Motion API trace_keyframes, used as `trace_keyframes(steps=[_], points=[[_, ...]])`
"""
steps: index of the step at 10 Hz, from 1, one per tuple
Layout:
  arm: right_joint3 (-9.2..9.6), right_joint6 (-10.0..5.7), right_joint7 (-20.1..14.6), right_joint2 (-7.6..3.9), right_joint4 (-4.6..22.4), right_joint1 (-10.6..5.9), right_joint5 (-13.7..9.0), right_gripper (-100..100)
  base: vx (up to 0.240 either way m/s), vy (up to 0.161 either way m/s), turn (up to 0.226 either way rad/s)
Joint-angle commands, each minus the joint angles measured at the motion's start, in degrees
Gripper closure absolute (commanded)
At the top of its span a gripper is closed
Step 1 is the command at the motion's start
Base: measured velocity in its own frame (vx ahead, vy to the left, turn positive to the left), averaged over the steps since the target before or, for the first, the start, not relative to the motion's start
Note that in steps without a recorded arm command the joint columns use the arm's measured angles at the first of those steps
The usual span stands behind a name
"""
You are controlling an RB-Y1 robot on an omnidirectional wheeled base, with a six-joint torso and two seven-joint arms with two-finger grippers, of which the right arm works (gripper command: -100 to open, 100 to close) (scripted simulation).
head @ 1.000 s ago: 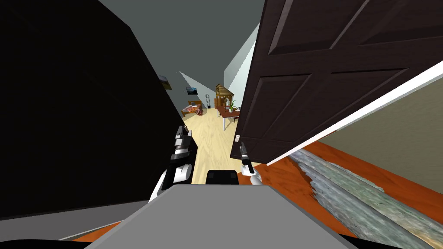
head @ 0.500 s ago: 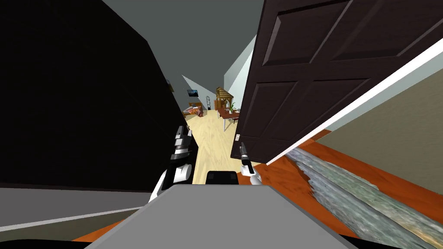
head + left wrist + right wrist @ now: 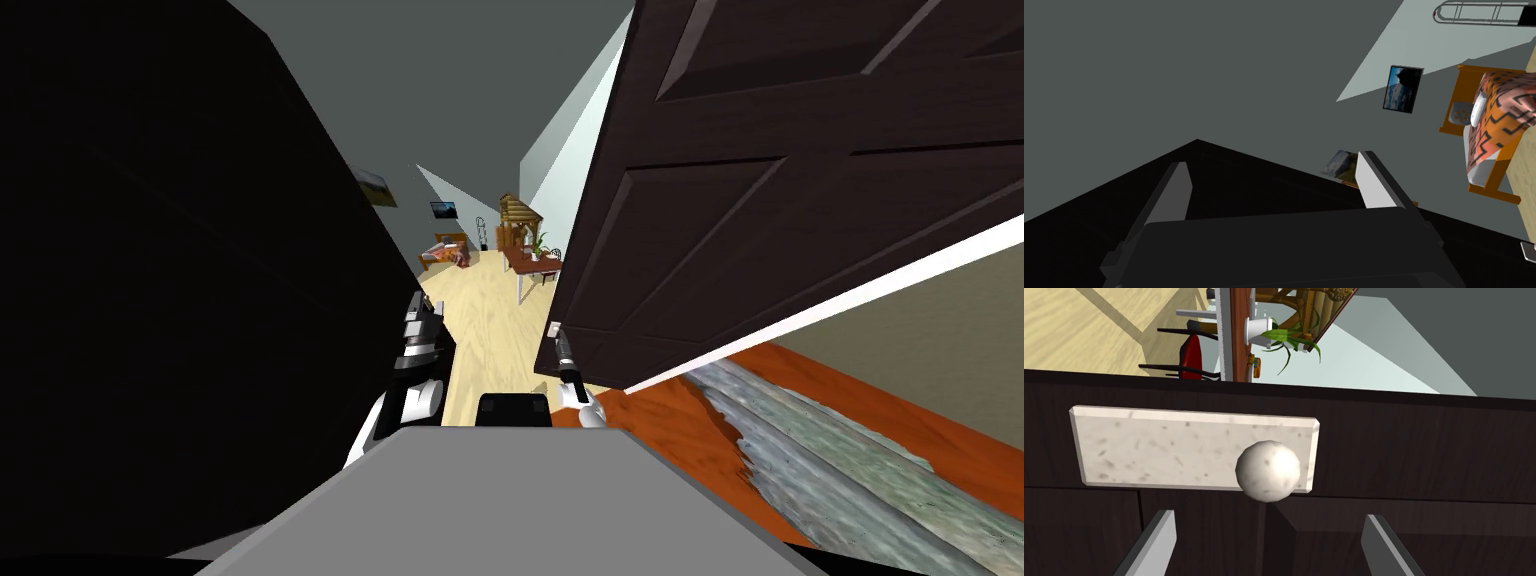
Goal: Push the door open
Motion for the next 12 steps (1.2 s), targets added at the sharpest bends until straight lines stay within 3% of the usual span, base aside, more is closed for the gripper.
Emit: trace_keyframes(steps=[1,4,5,10,12], points=[[-0.19,-0.42,0.09,0.12,0.18,0.06,-0.11,-100,0.221,-0.023,0.038],[-0.26,-0.65,0.12,0.28,0.34,0.15,-0.16,-100,0.163,-0.005,0.013],[-0.26,-0.65,0.12,0.28,0.34,0.15,-0.16,100,-0.016,0.003,0.007],[-0.26,-0.65,0.12,0.28,0.34,0.15,-0.16,100,-0.013,0.000,0.002],[-1.45,-0.52,0.49,-0.07,0.65,0.10,-0.74,100,0.146,0.020,-0.039]])
